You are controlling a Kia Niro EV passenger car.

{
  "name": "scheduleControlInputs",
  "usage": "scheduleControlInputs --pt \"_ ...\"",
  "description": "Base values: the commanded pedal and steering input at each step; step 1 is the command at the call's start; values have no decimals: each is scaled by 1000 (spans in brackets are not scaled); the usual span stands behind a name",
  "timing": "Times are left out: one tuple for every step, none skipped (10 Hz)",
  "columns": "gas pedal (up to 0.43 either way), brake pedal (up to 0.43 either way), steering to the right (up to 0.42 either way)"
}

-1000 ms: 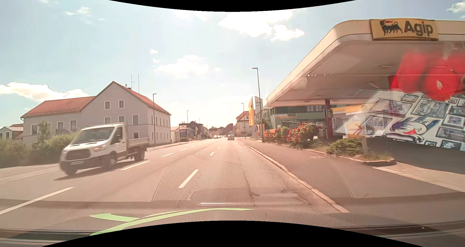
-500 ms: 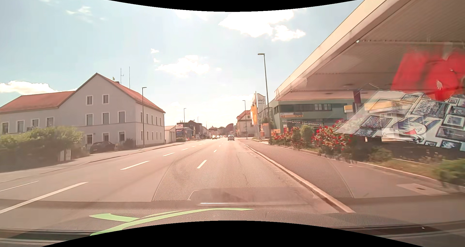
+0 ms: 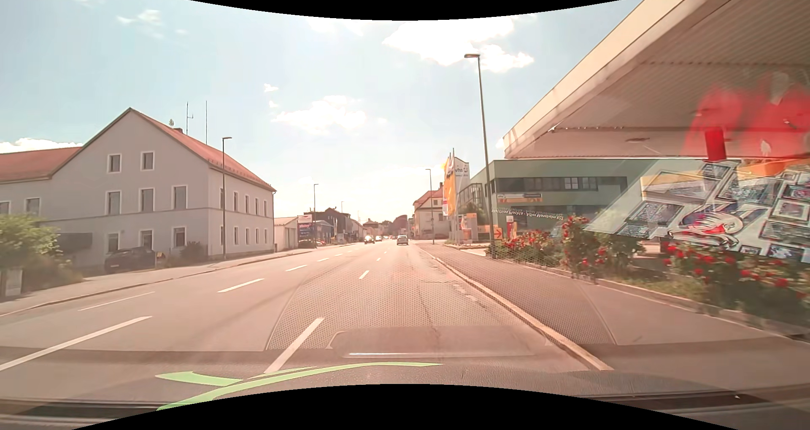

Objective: Follow the waypoints while adhering to traffic rules and regulations

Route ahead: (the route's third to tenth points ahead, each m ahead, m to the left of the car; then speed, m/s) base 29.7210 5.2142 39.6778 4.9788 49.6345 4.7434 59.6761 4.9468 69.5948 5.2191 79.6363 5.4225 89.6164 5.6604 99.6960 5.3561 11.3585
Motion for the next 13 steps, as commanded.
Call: scheduleControlInputs --pt "79 0 -3" --pt "87 0 -4" --pt "87 0 -4" --pt "87 0 -4" --pt "87 0 -3" --pt "98 0 -3" --pt "98 0 -3" --pt "98 0 -4" --pt "98 0 -4" --pt "98 0 -4" --pt "98 0 -3" --pt "98 0 -4" --pt "98 0 -4"
